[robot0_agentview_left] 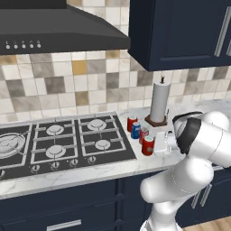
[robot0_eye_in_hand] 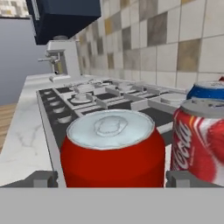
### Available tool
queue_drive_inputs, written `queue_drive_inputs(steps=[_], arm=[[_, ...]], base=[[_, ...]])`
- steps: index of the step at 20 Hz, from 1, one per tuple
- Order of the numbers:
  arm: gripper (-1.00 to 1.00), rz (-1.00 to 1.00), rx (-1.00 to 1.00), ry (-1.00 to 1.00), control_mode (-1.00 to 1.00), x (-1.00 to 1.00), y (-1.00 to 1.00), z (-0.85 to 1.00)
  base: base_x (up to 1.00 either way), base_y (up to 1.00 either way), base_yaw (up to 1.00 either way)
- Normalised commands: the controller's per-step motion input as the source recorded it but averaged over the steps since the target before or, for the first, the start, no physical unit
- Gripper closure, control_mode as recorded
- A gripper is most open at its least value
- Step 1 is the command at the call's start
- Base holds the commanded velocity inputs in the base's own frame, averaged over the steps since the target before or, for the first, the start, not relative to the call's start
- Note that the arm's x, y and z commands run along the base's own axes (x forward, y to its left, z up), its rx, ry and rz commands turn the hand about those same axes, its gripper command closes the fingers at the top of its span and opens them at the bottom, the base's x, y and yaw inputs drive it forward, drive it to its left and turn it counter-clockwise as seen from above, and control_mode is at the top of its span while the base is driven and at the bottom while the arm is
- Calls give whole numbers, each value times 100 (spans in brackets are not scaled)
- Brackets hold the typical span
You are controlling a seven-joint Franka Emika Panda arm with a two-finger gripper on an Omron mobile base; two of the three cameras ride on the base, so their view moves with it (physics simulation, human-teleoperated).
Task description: Four empty soda cans are scattered around the kitchen. Gather all the cans and cluster them next to the stove for recycling.
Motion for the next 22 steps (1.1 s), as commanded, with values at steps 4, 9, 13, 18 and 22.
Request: queue_drive_inputs(steps=[4, 9, 13, 18, 22], arm=[[-100, -2, 0, 0, -100, -10, 0, -5], [-100, 0, 0, 0, -100, -9, -9, 9], [-100, 0, 0, 0, -100, -4, -8, 27], [-100, 0, 0, 2, -100, 0, -1, 34], [-100, 0, 0, 1, -100, 0, 0, 35]], base=[[0, 0, 0], [0, 0, 0], [0, 0, 0], [0, 0, 0], [0, 0, 0]])
